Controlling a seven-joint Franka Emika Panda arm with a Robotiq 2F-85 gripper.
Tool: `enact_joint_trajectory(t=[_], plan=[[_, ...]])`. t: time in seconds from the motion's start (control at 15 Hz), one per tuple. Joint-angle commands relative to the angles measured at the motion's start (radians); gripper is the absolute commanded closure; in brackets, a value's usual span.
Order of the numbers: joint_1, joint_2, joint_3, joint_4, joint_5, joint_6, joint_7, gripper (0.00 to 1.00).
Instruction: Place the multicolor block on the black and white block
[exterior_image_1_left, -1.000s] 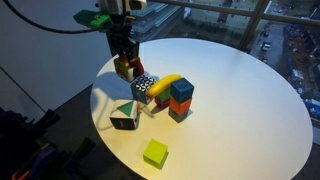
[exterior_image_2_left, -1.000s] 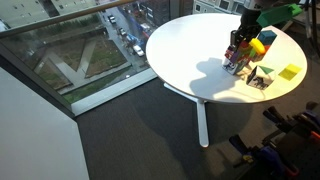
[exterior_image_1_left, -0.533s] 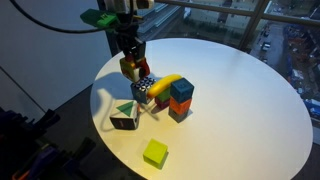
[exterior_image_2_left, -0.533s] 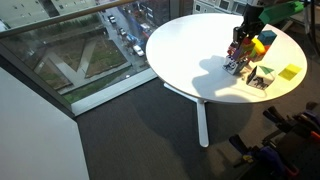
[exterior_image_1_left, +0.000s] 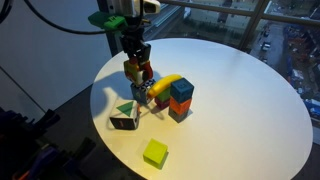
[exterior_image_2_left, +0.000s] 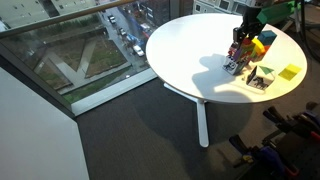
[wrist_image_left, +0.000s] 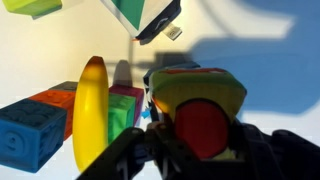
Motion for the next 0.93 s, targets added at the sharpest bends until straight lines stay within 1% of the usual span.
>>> enact_joint_trajectory(t=[0.0, 0.87], plan=[[-0.011, 0.027, 0.000, 0.052, -0.009, -0.048, -0.006, 0.75], [-0.013, 0.078, -0.004, 0.092, -0.032, -0.057, -0.012, 0.75]])
